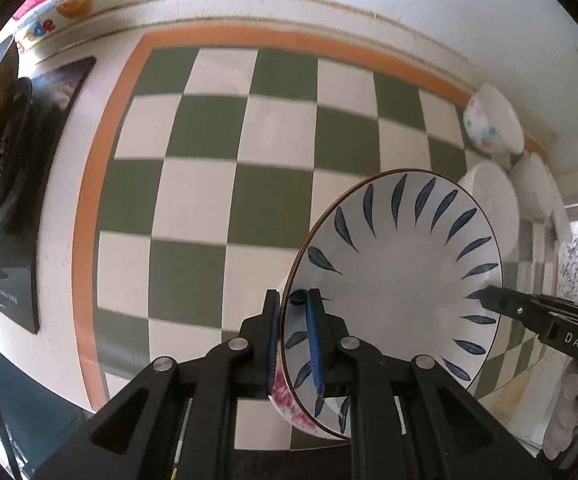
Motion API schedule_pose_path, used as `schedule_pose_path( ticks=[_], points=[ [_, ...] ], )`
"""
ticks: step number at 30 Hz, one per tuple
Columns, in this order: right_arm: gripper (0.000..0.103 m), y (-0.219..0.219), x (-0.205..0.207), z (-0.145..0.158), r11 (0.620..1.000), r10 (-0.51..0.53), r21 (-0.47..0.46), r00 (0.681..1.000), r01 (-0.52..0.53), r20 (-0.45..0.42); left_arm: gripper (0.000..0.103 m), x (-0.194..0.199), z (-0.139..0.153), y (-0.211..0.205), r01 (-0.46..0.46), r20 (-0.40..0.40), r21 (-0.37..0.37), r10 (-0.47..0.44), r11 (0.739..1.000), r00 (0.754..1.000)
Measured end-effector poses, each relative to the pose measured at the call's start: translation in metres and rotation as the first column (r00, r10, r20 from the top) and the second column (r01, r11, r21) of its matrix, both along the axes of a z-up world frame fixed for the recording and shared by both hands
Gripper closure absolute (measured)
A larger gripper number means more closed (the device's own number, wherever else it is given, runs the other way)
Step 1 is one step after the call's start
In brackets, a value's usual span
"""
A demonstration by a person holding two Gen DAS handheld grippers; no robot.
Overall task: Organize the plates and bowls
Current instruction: 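Stack the blue-leaf plate onto the plates held by the right gripper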
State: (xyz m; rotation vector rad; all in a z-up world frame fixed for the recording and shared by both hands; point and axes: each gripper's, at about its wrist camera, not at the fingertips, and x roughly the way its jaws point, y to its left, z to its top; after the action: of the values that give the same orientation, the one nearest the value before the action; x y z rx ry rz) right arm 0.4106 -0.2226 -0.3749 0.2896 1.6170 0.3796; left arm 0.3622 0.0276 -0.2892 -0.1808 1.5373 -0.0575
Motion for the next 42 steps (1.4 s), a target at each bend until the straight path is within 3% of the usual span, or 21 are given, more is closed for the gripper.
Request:
schedule_pose_path(
  ticks=[6,12,33,42],
  points=[
    [0.093,-0.001,-0.031,-0.038,1.0,0.009,-0.021,0.998,-0.01,-0.063,0.092,-0.016,-0.022,-0.008,0.024,-0.039,0.014,-0.023,1.0,0.999],
    [0.093,-0.005,-0.044,-0.056,0.999,-0.003,-0.038,0.996,-0.001,-0.088,0.091,-0.02,-0.04,-0.014,0.036,-0.07,0.025,-0.034,0.999,0.997],
    [0.09,0.009,-0.035,-0.062,0.996,0.016,-0.09,0.996,-0.024,-0.093,0.09,-0.023,-0.051,-0.031,0.073,-0.079,0.06,-0.068,0.996,0.995],
    [0.087,0.017,-0.037,-0.057,0.992,0.005,-0.126,0.997,-0.015,-0.078,0.087,-0.024,-0.056,-0.026,0.018,-0.103,0.037,-0.014,0.999,0.995]
  ],
)
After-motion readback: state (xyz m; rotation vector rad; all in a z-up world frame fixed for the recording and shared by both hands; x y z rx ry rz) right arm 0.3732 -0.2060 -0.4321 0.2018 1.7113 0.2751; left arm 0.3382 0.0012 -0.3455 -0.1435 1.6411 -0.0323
